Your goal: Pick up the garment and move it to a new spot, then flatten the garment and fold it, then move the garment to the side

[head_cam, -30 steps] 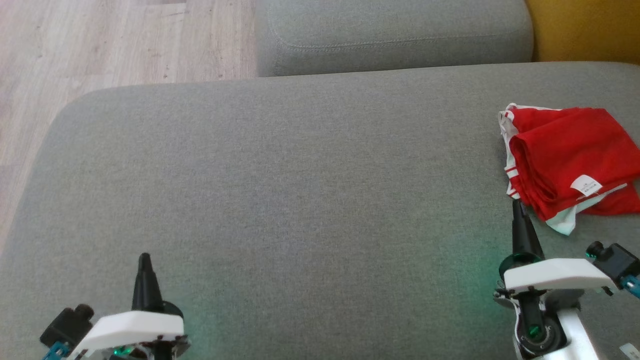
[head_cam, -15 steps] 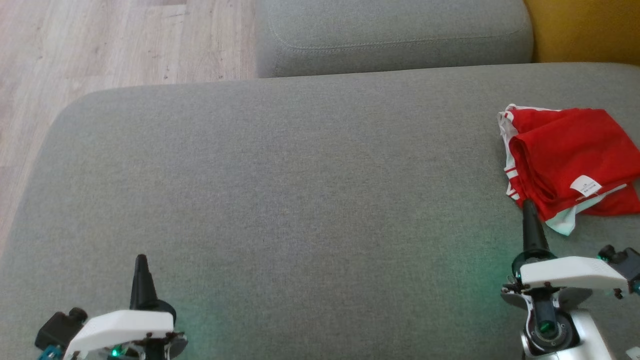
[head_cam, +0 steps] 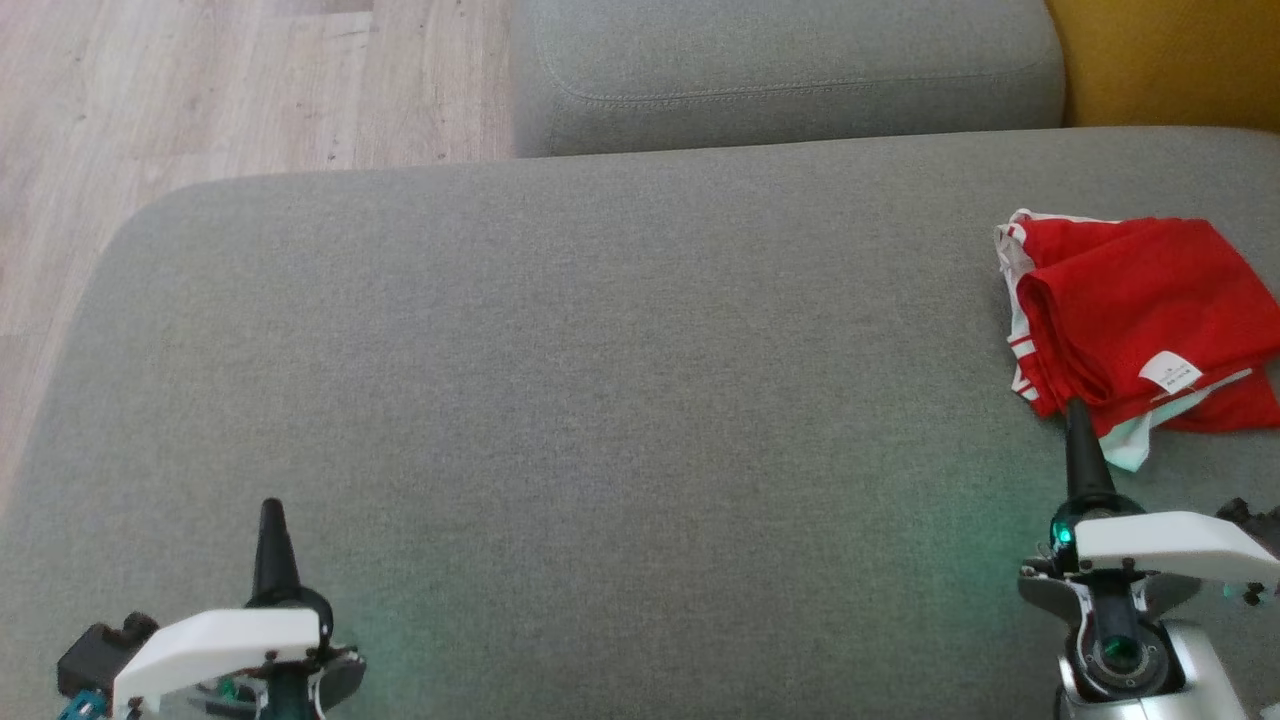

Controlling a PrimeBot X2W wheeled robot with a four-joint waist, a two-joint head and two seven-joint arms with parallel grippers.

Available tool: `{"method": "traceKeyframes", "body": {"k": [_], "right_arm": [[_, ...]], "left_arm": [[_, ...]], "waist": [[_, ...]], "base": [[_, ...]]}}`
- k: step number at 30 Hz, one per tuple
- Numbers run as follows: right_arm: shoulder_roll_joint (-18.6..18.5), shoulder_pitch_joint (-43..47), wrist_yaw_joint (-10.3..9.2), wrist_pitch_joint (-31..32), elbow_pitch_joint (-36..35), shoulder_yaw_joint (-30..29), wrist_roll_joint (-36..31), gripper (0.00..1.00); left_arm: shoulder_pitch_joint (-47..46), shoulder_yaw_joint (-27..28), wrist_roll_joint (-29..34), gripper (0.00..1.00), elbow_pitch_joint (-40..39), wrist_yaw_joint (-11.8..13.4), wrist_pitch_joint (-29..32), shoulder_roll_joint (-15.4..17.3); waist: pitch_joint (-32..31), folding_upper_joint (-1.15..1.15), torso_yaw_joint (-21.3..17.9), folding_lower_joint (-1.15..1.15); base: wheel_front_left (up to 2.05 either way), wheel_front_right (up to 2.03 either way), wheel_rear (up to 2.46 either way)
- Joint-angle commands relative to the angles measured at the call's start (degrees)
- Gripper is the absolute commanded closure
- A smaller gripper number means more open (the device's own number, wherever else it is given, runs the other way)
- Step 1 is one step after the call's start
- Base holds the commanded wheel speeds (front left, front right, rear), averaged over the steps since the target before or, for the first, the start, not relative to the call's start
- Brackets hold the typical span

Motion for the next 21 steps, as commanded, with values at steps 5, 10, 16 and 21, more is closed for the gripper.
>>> {"method": "traceKeyframes", "body": {"k": [5,10,16,21], "right_arm": [[-0.90,-0.76,-0.03,1.33,-2.82,-0.38,4.67,1.00],[-0.89,-0.61,-0.03,2.33,-3.23,-1.13,8.16,1.00],[-0.87,-0.48,-0.04,3.17,-3.58,-1.77,11.07,1.00],[-0.86,-0.35,-0.04,4.01,-3.92,-2.40,13.97,1.00]], "left_arm": [[-2.98,2.73,-4.32,1.00,-2.14,-0.89,1.22,0.19],[-3.18,3.40,-7.63,1.00,-2.28,-1.16,2.24,0.20],[-3.35,3.95,-10.38,1.00,-2.39,-1.39,3.08,0.21],[-3.52,4.51,-13.14,1.00,-2.51,-1.62,3.93,0.22]], "waist": [[-0.07,0.00,-0.01,0.00],[-0.14,0.00,-0.01,0.00],[-0.20,0.00,-0.02,0.00],[-0.25,0.00,-0.02,0.00]], "base": [[0.00,0.00,0.00],[0.00,0.00,0.00],[0.00,0.00,0.00],[0.00,0.00,0.00]]}}
